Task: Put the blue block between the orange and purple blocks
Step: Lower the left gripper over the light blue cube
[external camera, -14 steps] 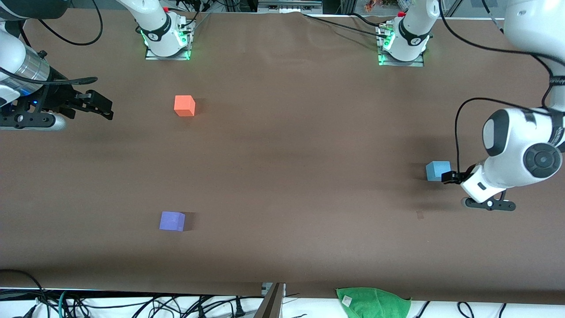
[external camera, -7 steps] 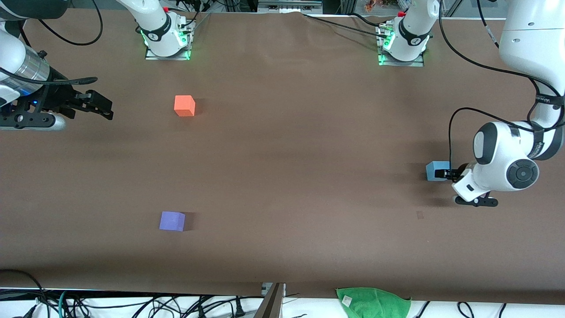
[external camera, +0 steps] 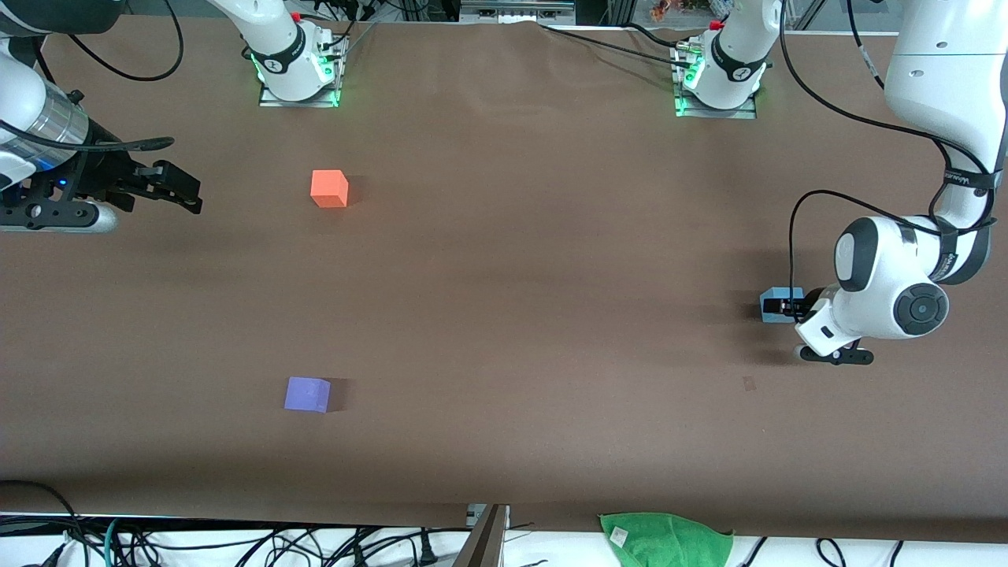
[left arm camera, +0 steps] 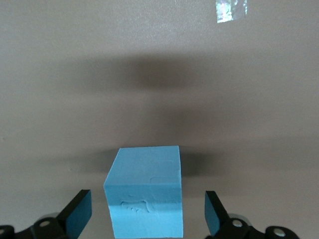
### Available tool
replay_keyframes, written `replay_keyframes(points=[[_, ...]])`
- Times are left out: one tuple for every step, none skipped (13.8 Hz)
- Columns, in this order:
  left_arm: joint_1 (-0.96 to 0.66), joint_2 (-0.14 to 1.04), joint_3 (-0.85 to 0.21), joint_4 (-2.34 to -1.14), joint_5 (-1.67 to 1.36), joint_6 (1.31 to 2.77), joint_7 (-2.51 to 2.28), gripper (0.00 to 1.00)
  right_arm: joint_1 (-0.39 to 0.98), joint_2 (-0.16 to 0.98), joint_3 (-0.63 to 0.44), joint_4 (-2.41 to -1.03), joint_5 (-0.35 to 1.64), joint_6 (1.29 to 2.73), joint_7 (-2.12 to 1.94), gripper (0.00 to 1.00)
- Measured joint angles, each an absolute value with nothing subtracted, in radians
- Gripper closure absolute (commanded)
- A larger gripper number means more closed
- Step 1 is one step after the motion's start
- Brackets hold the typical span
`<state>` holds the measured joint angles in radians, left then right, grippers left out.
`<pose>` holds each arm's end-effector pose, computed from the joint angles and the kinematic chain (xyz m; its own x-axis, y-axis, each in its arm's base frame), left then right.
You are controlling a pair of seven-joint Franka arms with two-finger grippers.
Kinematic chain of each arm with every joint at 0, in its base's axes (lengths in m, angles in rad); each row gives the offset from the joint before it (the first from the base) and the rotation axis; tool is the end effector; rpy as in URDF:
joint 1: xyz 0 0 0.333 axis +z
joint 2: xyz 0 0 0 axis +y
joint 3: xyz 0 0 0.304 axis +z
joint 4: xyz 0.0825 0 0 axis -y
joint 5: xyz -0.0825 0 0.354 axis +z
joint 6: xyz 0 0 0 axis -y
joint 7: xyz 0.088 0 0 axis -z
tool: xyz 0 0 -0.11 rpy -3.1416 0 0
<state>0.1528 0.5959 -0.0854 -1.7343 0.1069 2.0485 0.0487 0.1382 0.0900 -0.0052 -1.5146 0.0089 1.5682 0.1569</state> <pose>0.6047 0.0507 0.2254 0.9604 -0.0322 -0.2767 -0.0382 -0.9991 -0.0164 0.5450 0.0740 0.5857 0.9990 -0.0240 -0.0373 -0.0241 -0.9997 -0.0026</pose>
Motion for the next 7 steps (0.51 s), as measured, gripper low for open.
replay_keyframes(points=[[0.156,0.597,-0.085,-1.737,0.104,2.049,0.049,0.0,0.138,0.09,-0.005,-1.515,0.009,1.568,0.157,0.01],[0.159,0.598,-0.085,-1.741,0.103,2.049,0.049,0.0,0.138,0.09,-0.005,-1.515,0.009,1.568,0.157,0.01],[0.163,0.601,-0.085,-1.745,0.103,2.049,0.049,0.0,0.138,0.09,-0.005,-1.515,0.009,1.568,0.157,0.01],[0.167,0.604,-0.085,-1.75,0.103,2.052,0.049,0.05,0.138,0.09,-0.005,-1.515,0.009,1.568,0.157,0.01],[0.171,0.608,-0.085,-1.754,0.103,2.053,0.049,0.18,0.138,0.09,-0.005,-1.515,0.009,1.568,0.157,0.01],[0.174,0.614,-0.085,-1.755,0.103,2.055,0.05,0.31,0.138,0.09,-0.005,-1.515,0.009,1.568,0.157,0.01],[0.175,0.619,-0.085,-1.755,0.103,2.057,0.05,0.5,0.138,0.09,-0.005,-1.515,0.009,1.568,0.157,0.01]])
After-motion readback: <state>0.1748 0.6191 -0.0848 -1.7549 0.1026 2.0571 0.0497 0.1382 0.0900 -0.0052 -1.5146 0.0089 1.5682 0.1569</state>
